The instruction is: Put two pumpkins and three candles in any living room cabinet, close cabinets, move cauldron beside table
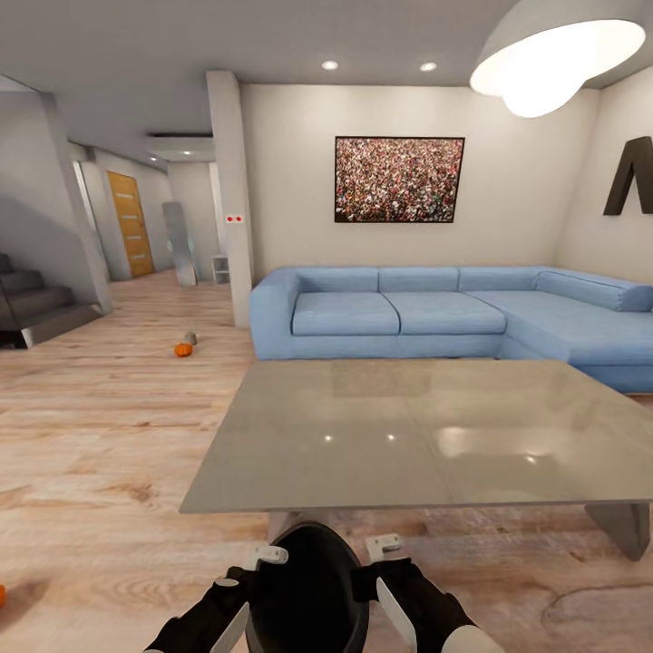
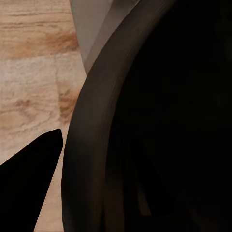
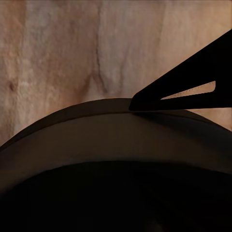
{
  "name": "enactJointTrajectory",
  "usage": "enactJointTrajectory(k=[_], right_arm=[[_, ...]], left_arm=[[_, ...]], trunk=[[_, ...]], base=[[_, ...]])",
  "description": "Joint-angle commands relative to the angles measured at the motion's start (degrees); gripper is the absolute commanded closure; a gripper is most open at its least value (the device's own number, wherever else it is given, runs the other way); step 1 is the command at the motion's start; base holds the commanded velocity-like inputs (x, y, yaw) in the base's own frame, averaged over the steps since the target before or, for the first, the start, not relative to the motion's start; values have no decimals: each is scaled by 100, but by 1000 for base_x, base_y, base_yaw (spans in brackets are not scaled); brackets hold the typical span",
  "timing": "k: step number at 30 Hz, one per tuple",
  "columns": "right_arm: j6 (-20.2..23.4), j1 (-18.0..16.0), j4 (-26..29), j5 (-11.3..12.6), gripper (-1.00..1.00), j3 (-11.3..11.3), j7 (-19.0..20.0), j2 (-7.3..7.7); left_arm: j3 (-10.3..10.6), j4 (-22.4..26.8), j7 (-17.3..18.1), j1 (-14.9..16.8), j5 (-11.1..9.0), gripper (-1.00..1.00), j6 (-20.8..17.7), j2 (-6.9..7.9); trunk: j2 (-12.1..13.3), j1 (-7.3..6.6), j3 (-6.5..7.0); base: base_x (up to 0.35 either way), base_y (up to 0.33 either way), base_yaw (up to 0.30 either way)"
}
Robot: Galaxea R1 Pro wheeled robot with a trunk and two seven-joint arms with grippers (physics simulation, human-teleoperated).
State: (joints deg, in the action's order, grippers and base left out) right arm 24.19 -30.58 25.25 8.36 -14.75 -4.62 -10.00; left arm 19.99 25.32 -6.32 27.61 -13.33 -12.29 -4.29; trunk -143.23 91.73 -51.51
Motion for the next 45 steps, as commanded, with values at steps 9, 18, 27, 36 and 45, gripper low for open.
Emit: enactJointTrajectory(k=[9, 18, 27, 36, 45], right_arm=[[16, -9, 42, 175, 100, -81, -39, 0], [16, -9, 42, 175, 100, -81, -39, 0], [16, -9, 42, 175, 100, -83, -39, 0], [16, -9, 42, 175, 100, -89, -39, 0], [16, -9, 42, 175, 100, -90, -39, 0]], left_arm=[[146, -1, -78, -1, 67, 100, -30, 33], [146, -1, -80, -1, 67, 100, -28, 33], [146, -1, -80, -1, 67, 100, -28, 33], [176, -1, -80, -9, 67, 100, -27, 33], [294, -1, -80, -10, 59, 100, -27, 33]], trunk=[[-3, 0, -6], [-3, 0, -6], [-15, 23, -205], [-27, 46, -405], [-39, 69, -604]], base=[[36, 0, 0], [1, 0, 0], [0, 0, 0], [0, 0, 0], [0, 0, 0]])
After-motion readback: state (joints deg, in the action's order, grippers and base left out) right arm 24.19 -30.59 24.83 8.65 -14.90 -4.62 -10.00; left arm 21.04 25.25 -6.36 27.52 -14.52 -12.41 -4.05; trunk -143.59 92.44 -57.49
